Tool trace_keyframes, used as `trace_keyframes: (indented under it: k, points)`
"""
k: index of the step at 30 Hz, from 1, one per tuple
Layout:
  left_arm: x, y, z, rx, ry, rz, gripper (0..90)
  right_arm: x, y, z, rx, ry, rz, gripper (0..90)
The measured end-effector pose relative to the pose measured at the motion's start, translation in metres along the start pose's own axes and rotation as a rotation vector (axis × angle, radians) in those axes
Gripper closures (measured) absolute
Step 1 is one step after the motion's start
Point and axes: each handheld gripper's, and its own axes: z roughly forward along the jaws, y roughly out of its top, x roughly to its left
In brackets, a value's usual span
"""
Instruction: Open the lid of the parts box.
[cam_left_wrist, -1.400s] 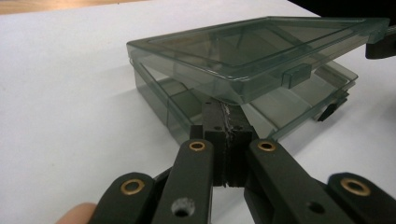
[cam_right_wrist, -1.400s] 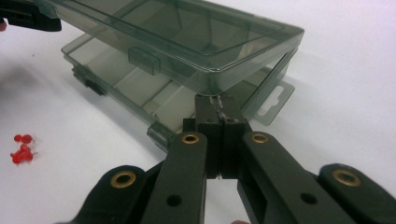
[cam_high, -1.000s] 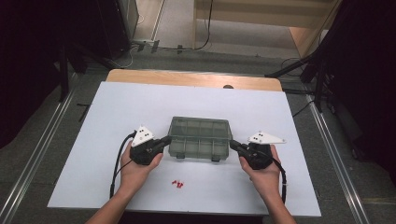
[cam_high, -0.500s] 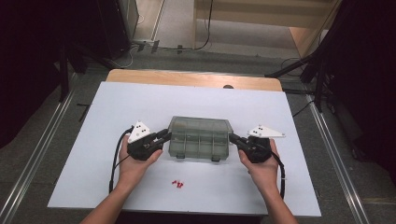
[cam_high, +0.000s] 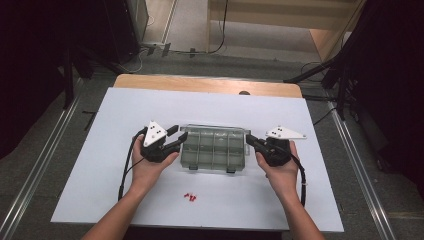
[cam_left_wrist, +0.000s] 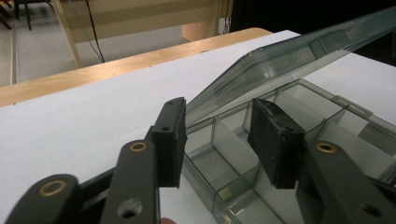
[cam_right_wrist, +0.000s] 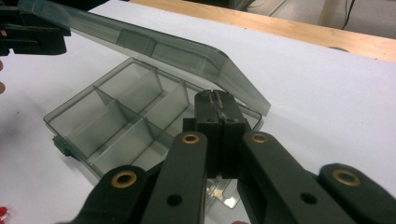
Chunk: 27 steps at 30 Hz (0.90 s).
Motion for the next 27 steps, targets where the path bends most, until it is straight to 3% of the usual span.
trace_keyframes:
  k: [8, 13, 14, 19, 21, 24, 27]
  points:
    - [0.0016, 0.0051, 0.0035, -0.043, 0.040, -0.009, 68.3, -0.0031, 0.0011, 0.0012, -0.017, -0.011, 0.016, 90.0]
    - [0.0004, 0.0060, 0.0056, -0.063, 0.034, -0.003, 77.5, -0.0039, 0.0026, 0.0027, -0.017, -0.018, 0.008, 90.0]
    - [0.0000, 0.0061, 0.0054, -0.061, 0.043, 0.009, 78.1, -0.0041, 0.0026, 0.0031, -0.017, -0.019, 0.007, 89.8]
    - [0.0004, 0.0074, 0.0061, -0.066, 0.047, -0.014, 79.3, -0.0046, 0.0018, 0.0039, -0.018, -0.018, 0.019, 88.0]
    - [0.0009, 0.0073, 0.0065, -0.065, 0.046, -0.021, 79.3, -0.0040, 0.0008, 0.0023, -0.024, -0.029, 0.022, 85.5]
    - [0.0011, 0.0074, 0.0070, -0.066, 0.044, -0.033, 79.1, -0.0058, -0.0006, 0.0018, -0.045, -0.074, 0.026, 74.5]
    - [0.0011, 0.0074, 0.0074, -0.063, 0.042, -0.039, 79.1, -0.0070, 0.0006, 0.0056, -0.062, -0.103, 0.001, 67.9]
